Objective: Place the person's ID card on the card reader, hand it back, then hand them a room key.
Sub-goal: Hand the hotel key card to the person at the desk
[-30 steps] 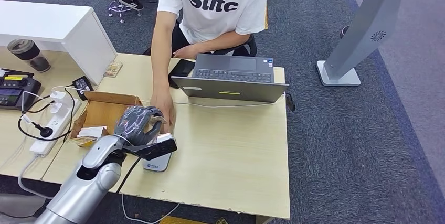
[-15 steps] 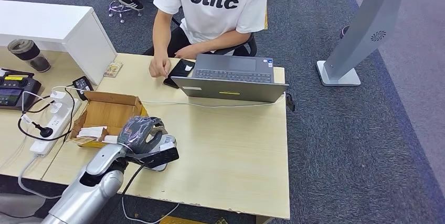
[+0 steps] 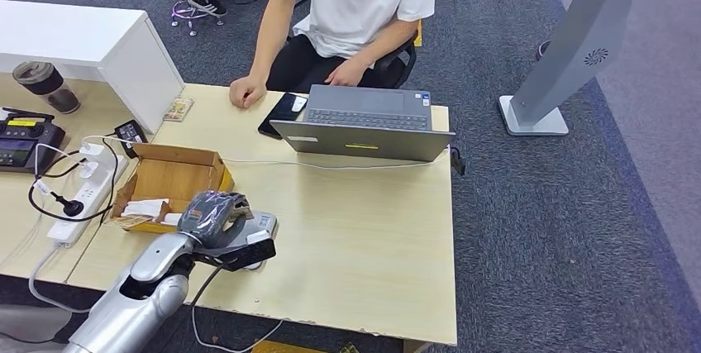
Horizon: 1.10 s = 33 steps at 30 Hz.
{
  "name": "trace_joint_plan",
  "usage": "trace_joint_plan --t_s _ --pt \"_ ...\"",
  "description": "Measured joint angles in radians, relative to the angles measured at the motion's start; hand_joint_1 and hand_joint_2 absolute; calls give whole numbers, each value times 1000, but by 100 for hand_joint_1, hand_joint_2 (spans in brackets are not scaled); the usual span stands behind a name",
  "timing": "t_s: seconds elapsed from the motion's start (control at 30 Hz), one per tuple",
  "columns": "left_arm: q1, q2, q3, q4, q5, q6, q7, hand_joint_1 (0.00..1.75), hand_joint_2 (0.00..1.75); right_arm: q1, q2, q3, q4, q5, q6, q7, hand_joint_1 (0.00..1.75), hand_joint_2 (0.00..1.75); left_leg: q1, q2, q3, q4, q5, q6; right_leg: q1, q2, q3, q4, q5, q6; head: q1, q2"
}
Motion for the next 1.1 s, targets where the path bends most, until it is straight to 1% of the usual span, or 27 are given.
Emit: trace_joint_plan --t_s 0.23,0.6,0.87,0.97,1.1 --pt "7 15 0 29 -26 -5 11 175 175 0 1 -7 0 18 0 2 0 175 0 0 0 0 0 0 0 0 0 0 0 0 0 0" --pt "10 10 2 77 -38 21 14 175 175 -5 1 -21 0 43 3 2 0 175 0 0 3 -1 0 -1 0 0 3 0 0 0 0 0" --pt "14 11 38 82 -67 57 8 175 175 -5 1 -28 0 89 3 -1 0 175 0 0 3 -1 2 -2 1 0 2 1 0 0 0 0" --pt "7 23 56 82 -71 57 7 175 175 -5 1 -28 0 114 3 -1 0 175 0 0 3 -1 2 -2 1 0 1 1 1 -1 0 0" --pt "-26 47 78 82 -72 44 -1 175 175 -6 1 -28 0 131 0 2 0 175 0 0 2 -1 2 -2 2 0 1 1 1 -1 0 0"
